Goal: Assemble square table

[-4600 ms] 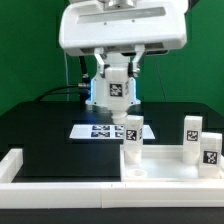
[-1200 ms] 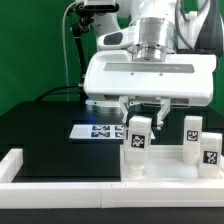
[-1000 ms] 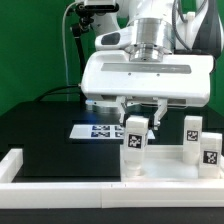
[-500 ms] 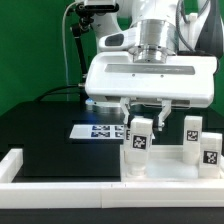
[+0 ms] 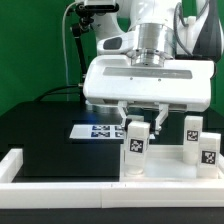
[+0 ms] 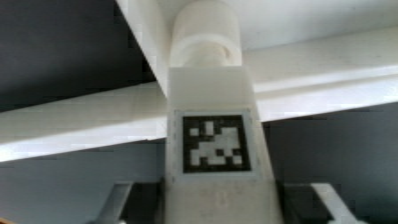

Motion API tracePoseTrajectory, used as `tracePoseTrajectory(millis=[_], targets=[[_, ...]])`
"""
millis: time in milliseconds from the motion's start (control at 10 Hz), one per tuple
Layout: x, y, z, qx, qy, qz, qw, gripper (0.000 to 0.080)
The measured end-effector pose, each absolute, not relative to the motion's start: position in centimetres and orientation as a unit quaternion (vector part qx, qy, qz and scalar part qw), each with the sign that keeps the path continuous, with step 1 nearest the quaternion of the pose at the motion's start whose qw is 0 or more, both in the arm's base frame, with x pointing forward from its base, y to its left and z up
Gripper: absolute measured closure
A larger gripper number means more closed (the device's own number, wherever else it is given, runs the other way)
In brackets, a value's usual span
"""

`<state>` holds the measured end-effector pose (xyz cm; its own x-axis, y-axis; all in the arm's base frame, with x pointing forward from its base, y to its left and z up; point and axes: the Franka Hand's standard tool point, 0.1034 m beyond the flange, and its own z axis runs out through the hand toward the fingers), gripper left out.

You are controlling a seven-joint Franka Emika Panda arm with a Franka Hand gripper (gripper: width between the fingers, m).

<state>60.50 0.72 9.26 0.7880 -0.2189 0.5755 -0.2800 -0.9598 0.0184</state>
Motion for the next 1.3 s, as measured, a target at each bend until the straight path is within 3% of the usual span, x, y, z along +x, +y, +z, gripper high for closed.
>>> tracePoseTrajectory(millis=[100,300,400,500,1200,1300], targets=[[60.5,0.74,9.25,0.944,-0.132,0.298,0.051,0.0508],[60.5,0.73,9.25,0.944,-0.132,0.298,0.051,0.0276],[60.5,0.73,9.25,0.944,-0.132,0.298,0.051,0.0276],[60.5,0.73,9.25,0.944,-0.132,0.298,0.051,0.0172],[60.49,0.69,9.24,0.944,-0.133,0.297,0.051,0.015],[60.19,0.34,8.96,0.958,-0.142,0.246,0.036,0.015]])
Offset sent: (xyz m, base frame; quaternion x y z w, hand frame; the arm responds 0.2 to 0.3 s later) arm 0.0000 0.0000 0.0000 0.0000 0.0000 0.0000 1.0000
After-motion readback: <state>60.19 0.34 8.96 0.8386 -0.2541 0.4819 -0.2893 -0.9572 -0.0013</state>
